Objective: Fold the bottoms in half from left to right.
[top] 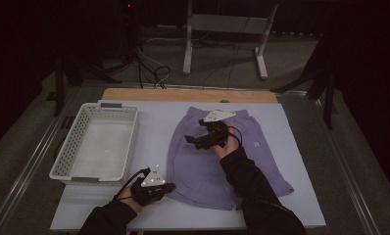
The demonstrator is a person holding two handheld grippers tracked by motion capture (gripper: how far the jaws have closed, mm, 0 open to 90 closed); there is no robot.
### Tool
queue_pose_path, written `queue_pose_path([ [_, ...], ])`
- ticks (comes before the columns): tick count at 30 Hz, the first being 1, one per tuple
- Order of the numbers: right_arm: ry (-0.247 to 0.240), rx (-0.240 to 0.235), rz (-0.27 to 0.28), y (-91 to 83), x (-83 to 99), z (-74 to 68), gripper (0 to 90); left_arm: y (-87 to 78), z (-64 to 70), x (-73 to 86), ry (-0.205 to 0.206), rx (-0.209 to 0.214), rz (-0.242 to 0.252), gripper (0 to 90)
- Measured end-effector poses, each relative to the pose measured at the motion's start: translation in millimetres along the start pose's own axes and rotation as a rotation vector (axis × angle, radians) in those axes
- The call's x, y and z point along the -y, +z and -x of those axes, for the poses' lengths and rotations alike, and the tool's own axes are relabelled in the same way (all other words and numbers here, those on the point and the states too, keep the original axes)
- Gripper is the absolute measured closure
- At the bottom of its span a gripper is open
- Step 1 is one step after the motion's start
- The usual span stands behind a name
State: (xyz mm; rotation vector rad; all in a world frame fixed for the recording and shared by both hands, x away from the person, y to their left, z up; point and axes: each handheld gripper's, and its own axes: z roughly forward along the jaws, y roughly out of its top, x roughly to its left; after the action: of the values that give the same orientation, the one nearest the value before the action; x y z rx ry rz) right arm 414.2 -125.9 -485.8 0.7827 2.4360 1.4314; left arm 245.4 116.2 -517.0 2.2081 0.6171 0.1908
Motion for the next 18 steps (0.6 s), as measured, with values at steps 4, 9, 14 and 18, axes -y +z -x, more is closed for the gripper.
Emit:
queue_pose_path([
  [4,0.004,-0.001,-0.002,0.5,-0.5,0.5,9.8,-2.3,1.9,-3.6,-0.001,0.0,0.022,88.9],
  [9,0.008,-0.001,0.005,5.3,-5.1,1.8,9.2,-5.6,2.9,-5.7,0.008,-0.005,0.039,88.9],
  [14,0.013,0.01,0.006,15.0,-15.2,5.3,9.3,-8.0,3.1,-6.6,-0.002,0.006,0.059,88.9],
  [18,0.012,0.034,0.016,24.2,-28.1,8.6,9.1,-10.6,5.0,-8.2,0.008,0.005,0.075,88.9],
])
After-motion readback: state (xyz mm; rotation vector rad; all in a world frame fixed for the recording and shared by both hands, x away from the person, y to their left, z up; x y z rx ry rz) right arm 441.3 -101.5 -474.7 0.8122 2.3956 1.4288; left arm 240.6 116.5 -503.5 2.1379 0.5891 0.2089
